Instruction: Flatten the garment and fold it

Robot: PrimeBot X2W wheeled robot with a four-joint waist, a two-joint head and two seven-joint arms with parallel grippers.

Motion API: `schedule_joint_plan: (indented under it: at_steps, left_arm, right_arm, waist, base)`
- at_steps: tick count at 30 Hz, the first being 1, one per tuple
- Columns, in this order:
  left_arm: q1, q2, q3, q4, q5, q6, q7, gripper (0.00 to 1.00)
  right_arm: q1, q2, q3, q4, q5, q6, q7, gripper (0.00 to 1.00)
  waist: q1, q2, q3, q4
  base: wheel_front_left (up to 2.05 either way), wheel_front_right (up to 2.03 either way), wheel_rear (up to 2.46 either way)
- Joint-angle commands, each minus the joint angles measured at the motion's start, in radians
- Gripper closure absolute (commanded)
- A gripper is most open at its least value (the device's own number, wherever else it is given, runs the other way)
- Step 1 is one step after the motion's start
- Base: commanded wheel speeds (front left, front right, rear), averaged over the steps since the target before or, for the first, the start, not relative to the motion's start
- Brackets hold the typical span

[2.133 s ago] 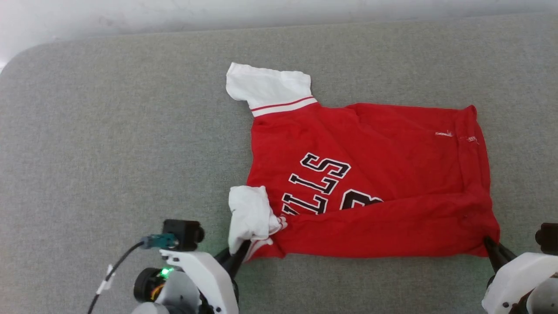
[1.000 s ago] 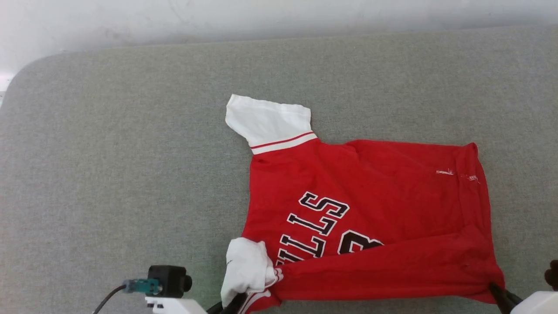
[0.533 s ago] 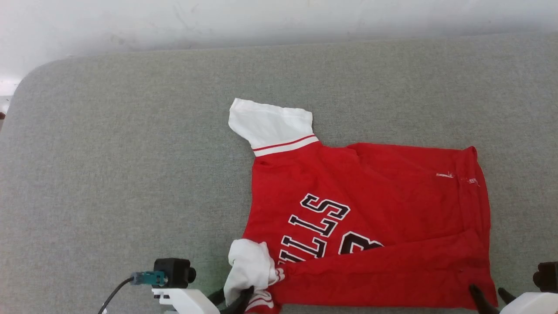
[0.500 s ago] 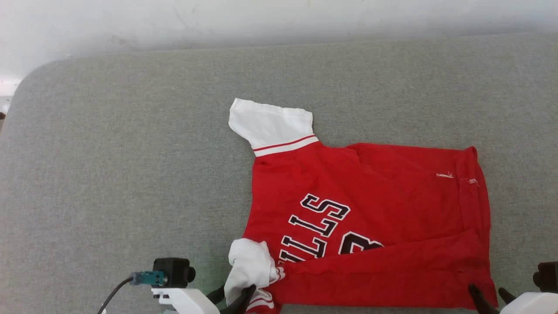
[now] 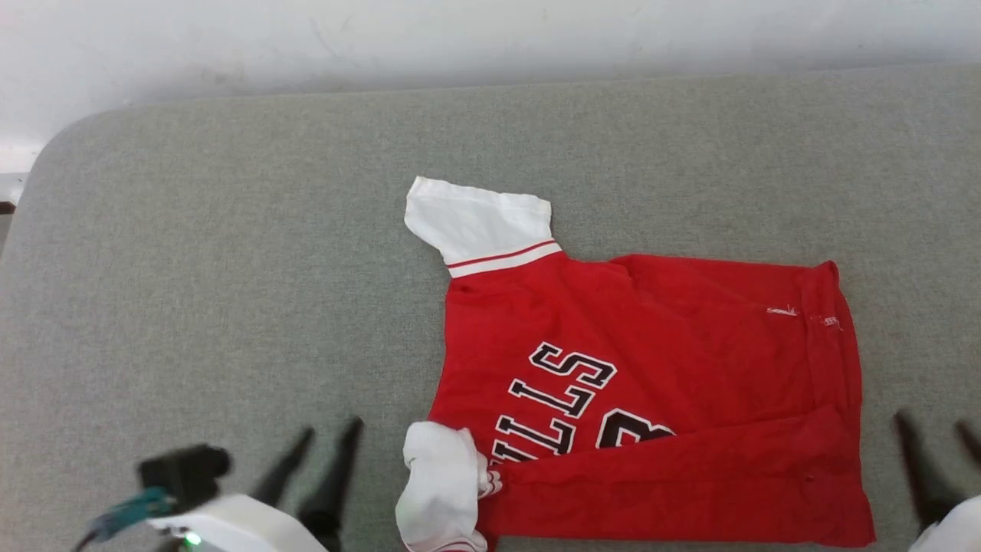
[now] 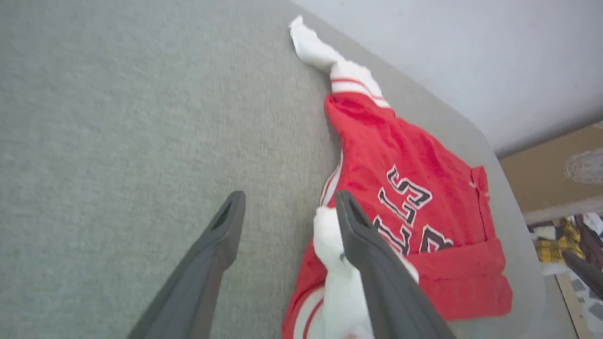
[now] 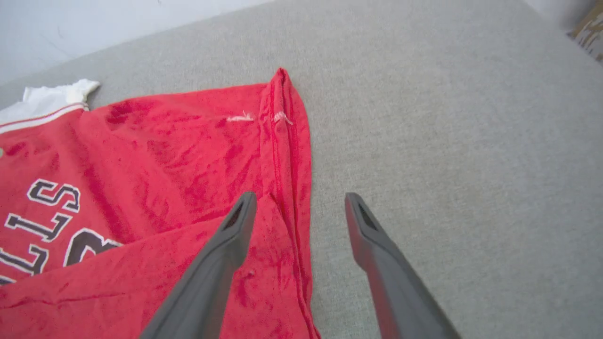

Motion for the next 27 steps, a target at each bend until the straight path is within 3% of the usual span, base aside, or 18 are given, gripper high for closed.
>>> schedule_joint_plan:
  at_steps: [1,6,10,17,24,27]
  left_arm:
    - [-0.003,-0.004,0.017,-0.023,0.018,0.011,-0.031,0.0]
    - [-0.105,-0.006,0.033,-0.067,0.144,-0.007,-0.222,0.0]
    - [-0.252,-0.003,0.006,-0.025,0.236,-0.016,-0.296,0.0]
    - [-0.58,0.067,-0.066,0.146,0.35,-0.057,-0.186,0.0]
    - [-0.837,0.09,-0.127,0.341,0.351,-0.13,-0.039,0.0]
    - [-0.918,0.082,-0.154,0.422,0.362,-0.133,0.022,0.0]
  right_arm:
    - [-0.031,0.001,-0.005,-0.015,-0.009,-0.001,-0.039,0.0]
    - [-0.098,0.001,0.015,-0.034,-0.068,-0.001,-0.217,0.0]
    - [-0.144,0.001,0.031,-0.025,-0.098,-0.001,-0.311,0.0]
    - [-0.205,0.001,0.064,-0.014,-0.125,-0.001,-0.373,0.0]
    - [-0.247,0.001,0.085,-0.007,-0.143,-0.001,-0.398,0.0]
    - [-0.254,0.001,0.087,-0.001,-0.143,-0.001,-0.398,0.0]
  waist:
    - [0.0,0.0,0.007,-0.001]
    - [0.0,0.0,0.048,-0.007]
    - [0.0,0.0,0.094,-0.009]
    - [0.0,0.0,0.185,-0.018]
    - [0.0,0.0,0.258,-0.032]
    - [0.0,0.0,0.279,-0.037]
  base:
    - [0.0,0.0,0.0]
    - [0.0,0.0,0.0]
    - [0.0,0.0,0.0]
    - [0.0,0.0,0.0]
    - [0.0,0.0,0.0]
    - [0.0,0.0,0.0]
